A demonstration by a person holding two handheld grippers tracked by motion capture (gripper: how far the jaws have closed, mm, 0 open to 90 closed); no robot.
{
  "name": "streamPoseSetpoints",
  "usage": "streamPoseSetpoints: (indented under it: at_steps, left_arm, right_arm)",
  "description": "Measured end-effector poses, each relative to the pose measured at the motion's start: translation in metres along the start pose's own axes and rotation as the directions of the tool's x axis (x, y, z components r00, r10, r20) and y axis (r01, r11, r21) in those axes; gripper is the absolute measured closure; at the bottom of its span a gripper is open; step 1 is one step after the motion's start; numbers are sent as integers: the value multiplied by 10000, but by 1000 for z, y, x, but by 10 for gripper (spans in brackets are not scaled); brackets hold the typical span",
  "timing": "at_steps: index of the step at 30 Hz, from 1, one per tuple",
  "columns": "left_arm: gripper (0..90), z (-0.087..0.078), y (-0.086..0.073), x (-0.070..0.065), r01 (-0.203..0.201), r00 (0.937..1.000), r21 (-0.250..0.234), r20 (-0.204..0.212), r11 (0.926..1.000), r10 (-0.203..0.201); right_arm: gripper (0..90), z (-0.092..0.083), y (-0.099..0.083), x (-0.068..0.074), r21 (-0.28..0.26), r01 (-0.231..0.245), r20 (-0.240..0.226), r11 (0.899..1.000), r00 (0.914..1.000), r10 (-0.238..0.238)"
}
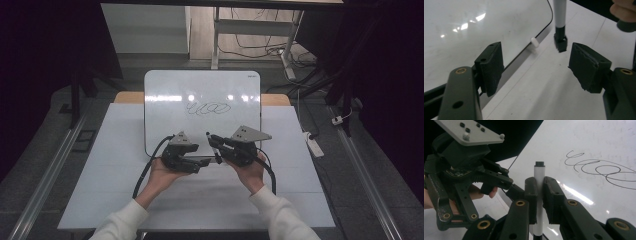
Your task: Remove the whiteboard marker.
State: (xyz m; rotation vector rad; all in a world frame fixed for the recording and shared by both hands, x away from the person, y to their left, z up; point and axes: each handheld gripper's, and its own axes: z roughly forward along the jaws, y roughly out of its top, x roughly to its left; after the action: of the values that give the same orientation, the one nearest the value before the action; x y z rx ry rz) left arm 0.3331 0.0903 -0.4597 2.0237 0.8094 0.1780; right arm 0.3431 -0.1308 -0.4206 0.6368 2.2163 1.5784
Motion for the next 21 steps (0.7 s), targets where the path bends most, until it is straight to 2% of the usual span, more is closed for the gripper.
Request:
streamPoseSetpoints:
  at_steps: [5,9,14,15,21]
  left_arm:
    - [331,7,3,-4,-43,9992,36,389,10000,42]
    - [386,15,4,-3,218,9961,-32,852,9998,-215]
    - [492,18,4,-2,323,9931,-73,1134,9995,-313]
    - [520,19,4,-1,346,9910,-110,1300,9993,-329]
    - [640,20,4,0,393,9878,-102,1511,9992,-373]
  right_arm:
    - [806,3,-2,3,4,138,-82,9999,9999,-138]
    - [806,5,-2,9,-26,354,-74,9994,9993,-354]
    - [806,6,-2,14,-92,524,-97,9986,9986,-524]
    - [806,6,-2,15,-97,567,-96,9983,9983,-568]
    - [806,7,-2,18,-129,636,-218,9979,9977,-639]
